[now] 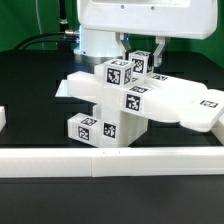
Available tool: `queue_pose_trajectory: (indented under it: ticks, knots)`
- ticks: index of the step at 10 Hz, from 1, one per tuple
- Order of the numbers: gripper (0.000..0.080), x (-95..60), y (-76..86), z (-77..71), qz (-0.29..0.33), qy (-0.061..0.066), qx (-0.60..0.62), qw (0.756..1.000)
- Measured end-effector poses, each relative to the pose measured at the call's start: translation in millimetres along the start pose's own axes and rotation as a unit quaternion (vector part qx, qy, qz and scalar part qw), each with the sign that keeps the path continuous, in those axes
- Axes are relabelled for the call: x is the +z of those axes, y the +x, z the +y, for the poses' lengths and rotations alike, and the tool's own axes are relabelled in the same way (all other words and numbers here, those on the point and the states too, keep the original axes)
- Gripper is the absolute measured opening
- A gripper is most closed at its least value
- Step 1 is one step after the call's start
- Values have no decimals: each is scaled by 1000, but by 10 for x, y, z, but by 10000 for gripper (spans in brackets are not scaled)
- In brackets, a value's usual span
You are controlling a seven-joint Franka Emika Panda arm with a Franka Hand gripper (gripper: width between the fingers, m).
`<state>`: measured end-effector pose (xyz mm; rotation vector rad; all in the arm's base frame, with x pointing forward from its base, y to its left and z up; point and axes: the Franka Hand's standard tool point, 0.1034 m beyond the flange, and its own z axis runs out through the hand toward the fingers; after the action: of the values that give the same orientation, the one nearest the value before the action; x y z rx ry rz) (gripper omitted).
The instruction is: Assemble chair
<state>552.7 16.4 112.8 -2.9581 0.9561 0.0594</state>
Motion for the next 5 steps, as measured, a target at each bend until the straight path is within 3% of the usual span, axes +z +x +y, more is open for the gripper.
queue_pose_trajectory:
  ticks: [1,3,5]
  knots:
    - [284,-1,2,-1,1,0,43,999]
    - [284,1,-2,12,4,20,160,987]
    - [284,0,3,5,1,25,196,980]
